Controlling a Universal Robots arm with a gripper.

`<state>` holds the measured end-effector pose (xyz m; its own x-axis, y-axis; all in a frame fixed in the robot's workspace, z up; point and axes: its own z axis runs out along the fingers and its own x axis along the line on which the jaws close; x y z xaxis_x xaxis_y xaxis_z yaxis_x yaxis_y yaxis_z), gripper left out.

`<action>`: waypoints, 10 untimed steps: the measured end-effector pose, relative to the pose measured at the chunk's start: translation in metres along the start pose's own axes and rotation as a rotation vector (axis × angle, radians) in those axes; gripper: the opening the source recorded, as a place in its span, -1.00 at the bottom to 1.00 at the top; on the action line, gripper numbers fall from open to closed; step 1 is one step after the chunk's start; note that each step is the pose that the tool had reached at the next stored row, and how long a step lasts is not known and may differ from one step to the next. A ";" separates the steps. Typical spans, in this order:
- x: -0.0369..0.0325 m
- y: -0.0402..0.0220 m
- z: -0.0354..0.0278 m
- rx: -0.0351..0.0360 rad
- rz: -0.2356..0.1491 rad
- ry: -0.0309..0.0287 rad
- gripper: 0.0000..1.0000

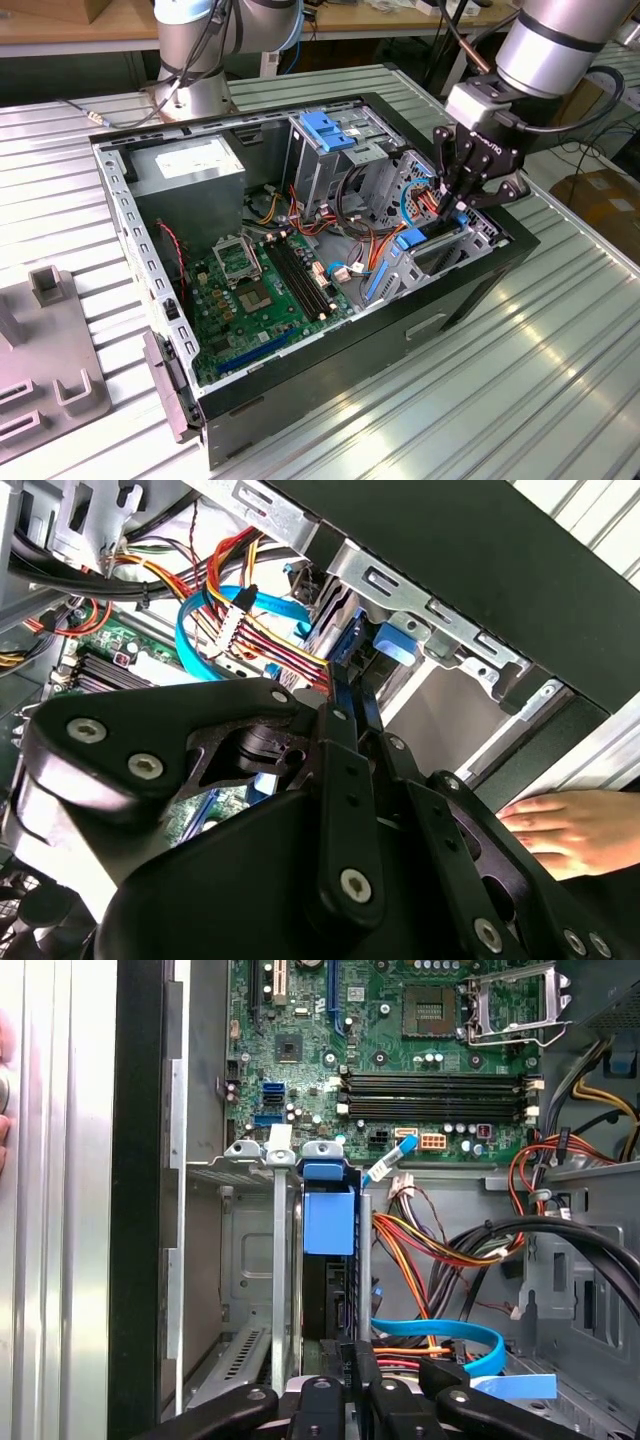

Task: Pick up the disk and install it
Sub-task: 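Insert the first disk wire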

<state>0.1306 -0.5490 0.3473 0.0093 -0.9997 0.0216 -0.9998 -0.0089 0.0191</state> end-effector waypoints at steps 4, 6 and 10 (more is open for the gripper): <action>0.0004 -0.0001 0.0005 0.0000 0.001 -0.0003 -0.68; 0.0005 -0.0001 0.0007 0.0000 0.001 0.0000 -0.68; 0.0005 -0.0002 0.0048 0.0000 0.001 0.0001 -0.68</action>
<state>0.1308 -0.5496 0.3424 0.0086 -0.9997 0.0217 -0.9998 -0.0082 0.0191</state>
